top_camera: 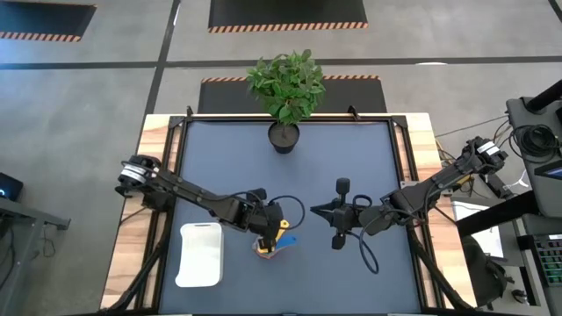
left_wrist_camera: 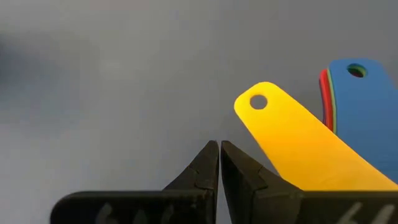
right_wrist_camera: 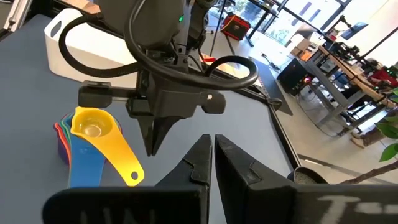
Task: Nest measuring cups in basket
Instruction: Stack the yellow measuring cup on the blue measuring cup
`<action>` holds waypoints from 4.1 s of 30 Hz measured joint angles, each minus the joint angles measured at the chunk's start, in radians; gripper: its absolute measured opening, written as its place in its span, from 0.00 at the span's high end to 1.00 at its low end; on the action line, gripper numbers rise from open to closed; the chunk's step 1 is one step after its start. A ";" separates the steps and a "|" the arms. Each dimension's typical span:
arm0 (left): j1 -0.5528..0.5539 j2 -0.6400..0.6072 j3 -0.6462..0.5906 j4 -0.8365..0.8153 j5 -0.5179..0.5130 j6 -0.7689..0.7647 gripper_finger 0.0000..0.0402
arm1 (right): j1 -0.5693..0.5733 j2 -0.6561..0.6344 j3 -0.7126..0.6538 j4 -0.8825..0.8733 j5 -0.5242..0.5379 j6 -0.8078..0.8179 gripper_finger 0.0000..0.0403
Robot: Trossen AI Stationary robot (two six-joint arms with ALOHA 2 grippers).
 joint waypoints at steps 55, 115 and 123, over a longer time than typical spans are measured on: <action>-0.032 0.030 0.054 0.061 0.075 0.037 1.00 | 0.000 0.000 0.000 -0.001 0.000 -0.008 0.98; -0.049 0.030 0.015 0.105 0.123 0.120 1.00 | 0.000 0.000 0.000 0.000 0.000 -0.008 0.98; -0.052 0.030 0.015 0.105 0.131 0.121 1.00 | 0.000 0.000 0.000 0.000 0.000 -0.009 0.98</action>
